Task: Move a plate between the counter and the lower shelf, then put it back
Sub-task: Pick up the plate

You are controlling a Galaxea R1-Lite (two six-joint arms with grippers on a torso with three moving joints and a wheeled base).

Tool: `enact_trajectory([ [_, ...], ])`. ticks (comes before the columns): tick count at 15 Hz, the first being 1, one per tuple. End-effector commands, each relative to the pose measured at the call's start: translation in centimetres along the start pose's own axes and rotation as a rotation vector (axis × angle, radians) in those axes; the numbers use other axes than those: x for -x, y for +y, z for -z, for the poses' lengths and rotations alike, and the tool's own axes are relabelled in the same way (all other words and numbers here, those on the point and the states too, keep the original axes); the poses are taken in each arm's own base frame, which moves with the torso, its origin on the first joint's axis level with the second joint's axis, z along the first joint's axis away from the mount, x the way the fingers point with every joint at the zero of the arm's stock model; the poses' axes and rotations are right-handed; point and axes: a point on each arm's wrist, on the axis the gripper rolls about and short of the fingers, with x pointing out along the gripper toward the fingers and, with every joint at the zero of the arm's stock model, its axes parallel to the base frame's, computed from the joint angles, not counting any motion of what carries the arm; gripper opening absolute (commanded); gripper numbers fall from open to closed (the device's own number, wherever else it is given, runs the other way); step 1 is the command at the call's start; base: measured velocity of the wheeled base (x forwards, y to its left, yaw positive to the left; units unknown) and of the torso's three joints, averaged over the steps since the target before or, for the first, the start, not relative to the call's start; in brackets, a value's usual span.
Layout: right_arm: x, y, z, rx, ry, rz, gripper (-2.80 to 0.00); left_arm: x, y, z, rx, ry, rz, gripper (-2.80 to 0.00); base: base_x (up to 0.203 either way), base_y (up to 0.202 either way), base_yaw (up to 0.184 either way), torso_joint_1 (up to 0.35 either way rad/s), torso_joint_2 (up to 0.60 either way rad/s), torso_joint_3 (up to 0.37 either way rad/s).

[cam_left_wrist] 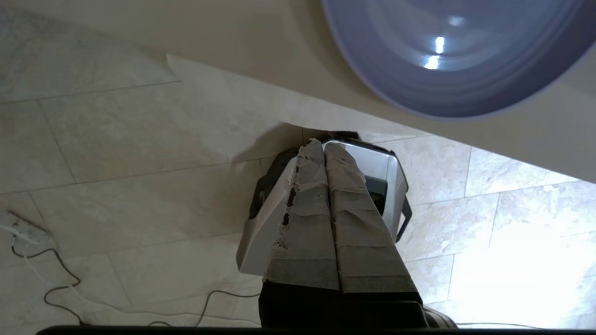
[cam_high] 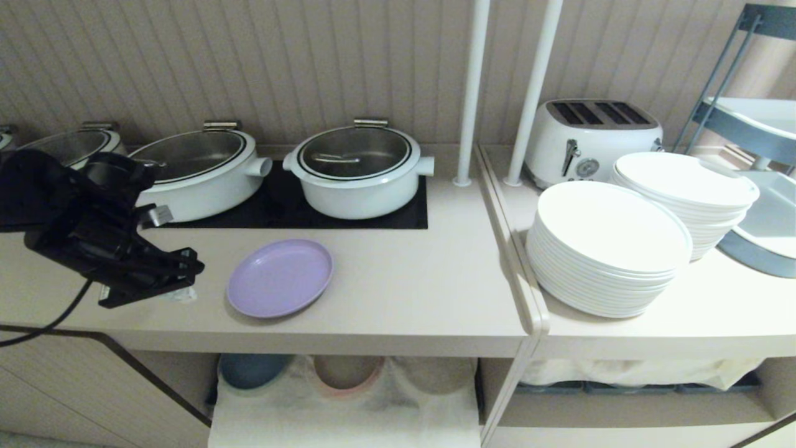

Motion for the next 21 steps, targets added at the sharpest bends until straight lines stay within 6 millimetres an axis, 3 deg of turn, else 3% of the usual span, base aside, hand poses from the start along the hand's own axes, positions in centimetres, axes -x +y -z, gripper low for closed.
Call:
enact_trajectory([
  [1, 0.0, 0.0, 0.0, 0.0, 0.0, -0.001, -2.8, -0.5, -0.4, -0.3, -0.007, 0.009, 0.009, -2.8, 0.0, 0.0, 0.0, 0.0, 0.0, 0.0],
  [4, 0.0, 0.0, 0.0, 0.0, 0.0, -0.001, -2.8, -1.0, -0.5, -0.8, -0.005, 0.011, 0.013, -2.8, 0.0, 0.0, 0.0, 0.0, 0.0, 0.0],
  [15, 0.0, 0.0, 0.0, 0.0, 0.0, -0.001, -2.8, -4.5, -1.1, -5.8, 0.103, -0.041, 0.027, -2.8, 0.0, 0.0, 0.0, 0.0, 0.0, 0.0],
  [16, 0.0, 0.0, 0.0, 0.0, 0.0, 0.0, -2.8, -4.8, -1.1, -5.8, 0.105, -0.038, 0.026, 0.0, 0.0, 0.0, 0.0, 0.0, 0.0, 0.0],
  [21, 0.0, 0.0, 0.0, 0.0, 0.0, -0.002, -2.8, -5.4, -1.1, -6.2, 0.112, -0.04, 0.026, 0.0, 0.0, 0.0, 0.0, 0.0, 0.0, 0.0],
])
